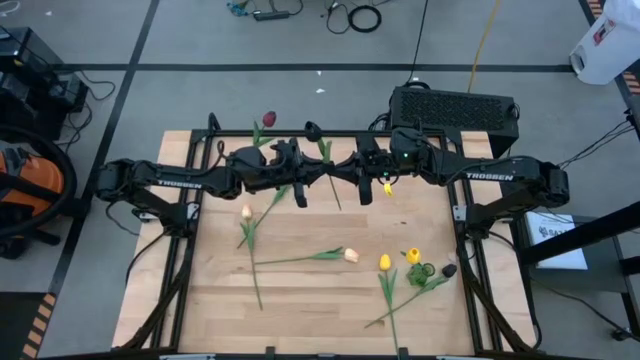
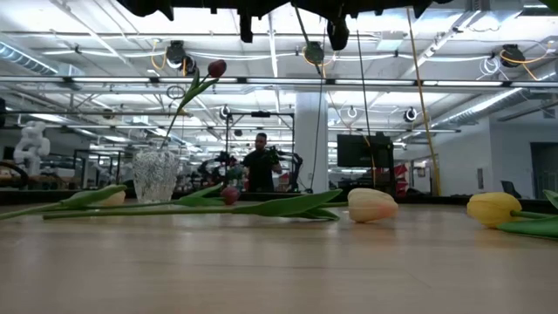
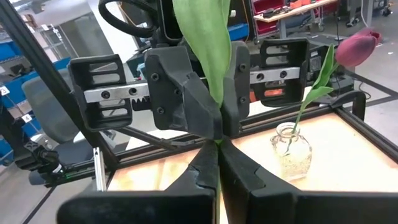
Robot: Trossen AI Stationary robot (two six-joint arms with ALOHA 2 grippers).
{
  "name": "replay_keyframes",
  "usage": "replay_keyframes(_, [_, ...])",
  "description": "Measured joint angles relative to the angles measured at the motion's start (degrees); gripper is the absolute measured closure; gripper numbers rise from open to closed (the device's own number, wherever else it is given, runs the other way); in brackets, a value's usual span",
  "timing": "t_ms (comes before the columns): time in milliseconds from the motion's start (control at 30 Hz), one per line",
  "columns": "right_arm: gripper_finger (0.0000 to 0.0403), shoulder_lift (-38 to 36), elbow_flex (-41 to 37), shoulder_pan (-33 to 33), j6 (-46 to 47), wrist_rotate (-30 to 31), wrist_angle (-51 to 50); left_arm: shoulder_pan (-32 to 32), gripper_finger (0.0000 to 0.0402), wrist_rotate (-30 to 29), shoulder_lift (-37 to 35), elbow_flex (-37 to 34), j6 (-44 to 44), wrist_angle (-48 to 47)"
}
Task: Sort flowers into vase by color
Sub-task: Put the top black flower into the transparent vase
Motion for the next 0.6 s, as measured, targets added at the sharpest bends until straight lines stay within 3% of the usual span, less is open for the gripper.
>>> replay_keyframes(133, [0.0375,-0.02,0.00,0.00,-0.16,-0.25,-1.37,0.00,0.0388,0.00,0.03,-0.04,0.14,0.27])
replay_keyframes(433, [0.0275,-2.22,-0.06,-2.43,-2.16,-0.11,-6.69,0.00,0.0389,-0.66,-2.01,0.00,7.29,-0.54])
replay_keyframes(600, [0.0247,-6.89,-0.08,-4.73,-2.60,-0.09,-15.10,0.00,0.0389,-8.23,-9.13,0.00,10.61,-11.60])
